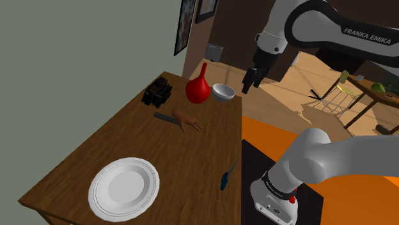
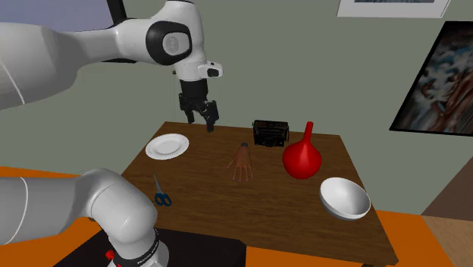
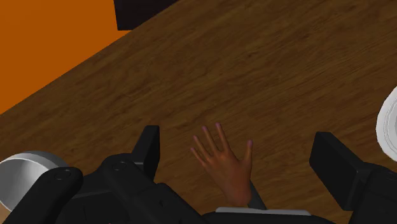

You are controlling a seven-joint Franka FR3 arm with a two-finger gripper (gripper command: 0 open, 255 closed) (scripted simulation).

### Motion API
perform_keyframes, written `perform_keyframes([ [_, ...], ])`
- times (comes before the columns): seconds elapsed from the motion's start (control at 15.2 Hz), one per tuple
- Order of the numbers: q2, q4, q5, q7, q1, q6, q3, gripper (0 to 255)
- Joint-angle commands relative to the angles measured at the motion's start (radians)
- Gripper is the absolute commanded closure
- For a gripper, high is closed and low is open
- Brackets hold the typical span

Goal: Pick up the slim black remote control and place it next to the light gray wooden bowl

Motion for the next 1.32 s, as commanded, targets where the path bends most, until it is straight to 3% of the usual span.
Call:
perform_keyframes([
  [0.0,0.0,0.0,0.0,0.0,0.0,0.0,0.0,0],
  [0.59,0.333,0.046,-0.013,-0.115,0.035,0.238,-0.046,0],
  [1.25,0.738,0.218,0.009,-0.245,0.067,0.416,-0.064,0],
])
